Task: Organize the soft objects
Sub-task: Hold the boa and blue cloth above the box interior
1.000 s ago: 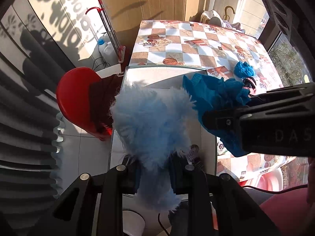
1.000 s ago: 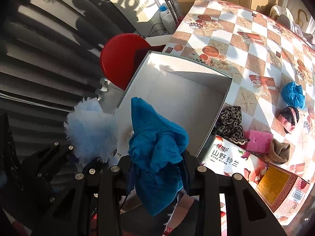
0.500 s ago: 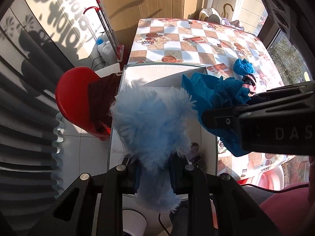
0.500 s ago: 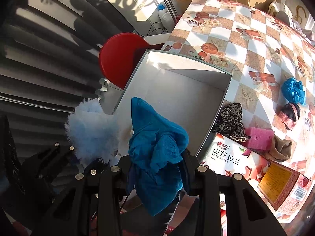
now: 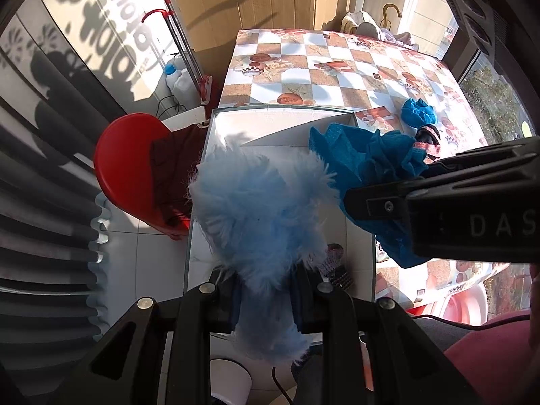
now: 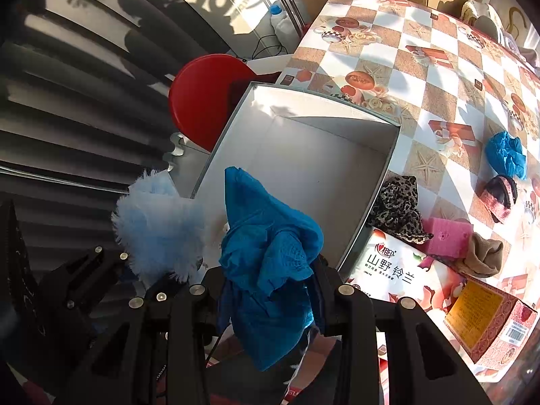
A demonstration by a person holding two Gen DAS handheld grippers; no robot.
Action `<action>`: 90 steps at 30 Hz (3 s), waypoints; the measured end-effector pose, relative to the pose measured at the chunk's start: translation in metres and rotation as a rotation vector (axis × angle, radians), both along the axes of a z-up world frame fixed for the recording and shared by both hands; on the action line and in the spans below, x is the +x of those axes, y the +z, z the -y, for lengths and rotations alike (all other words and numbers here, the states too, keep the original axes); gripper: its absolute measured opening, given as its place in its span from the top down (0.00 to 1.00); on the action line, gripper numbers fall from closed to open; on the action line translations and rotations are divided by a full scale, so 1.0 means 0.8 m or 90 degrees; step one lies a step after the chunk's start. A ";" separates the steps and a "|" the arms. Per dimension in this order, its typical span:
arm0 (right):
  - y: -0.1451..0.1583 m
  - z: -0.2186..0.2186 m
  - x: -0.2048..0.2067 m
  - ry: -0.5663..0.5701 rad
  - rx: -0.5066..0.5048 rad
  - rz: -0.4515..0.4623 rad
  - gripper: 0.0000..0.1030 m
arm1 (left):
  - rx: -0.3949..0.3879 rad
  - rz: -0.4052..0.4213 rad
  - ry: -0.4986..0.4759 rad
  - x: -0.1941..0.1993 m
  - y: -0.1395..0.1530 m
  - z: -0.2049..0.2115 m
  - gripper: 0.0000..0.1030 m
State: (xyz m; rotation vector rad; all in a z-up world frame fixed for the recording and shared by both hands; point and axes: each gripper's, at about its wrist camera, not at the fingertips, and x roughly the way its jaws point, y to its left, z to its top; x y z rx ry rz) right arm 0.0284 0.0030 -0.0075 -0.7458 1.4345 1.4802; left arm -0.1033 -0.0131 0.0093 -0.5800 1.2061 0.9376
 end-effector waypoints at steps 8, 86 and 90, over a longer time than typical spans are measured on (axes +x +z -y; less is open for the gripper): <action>0.000 -0.001 0.000 0.001 0.000 0.000 0.62 | -0.001 0.000 0.001 0.001 0.000 -0.001 0.75; -0.005 -0.008 -0.003 0.003 -0.009 -0.003 0.62 | -0.011 -0.004 0.007 -0.009 -0.007 -0.008 0.75; -0.006 -0.008 -0.003 0.004 -0.010 -0.003 0.62 | -0.011 -0.005 0.006 -0.007 -0.007 -0.009 0.75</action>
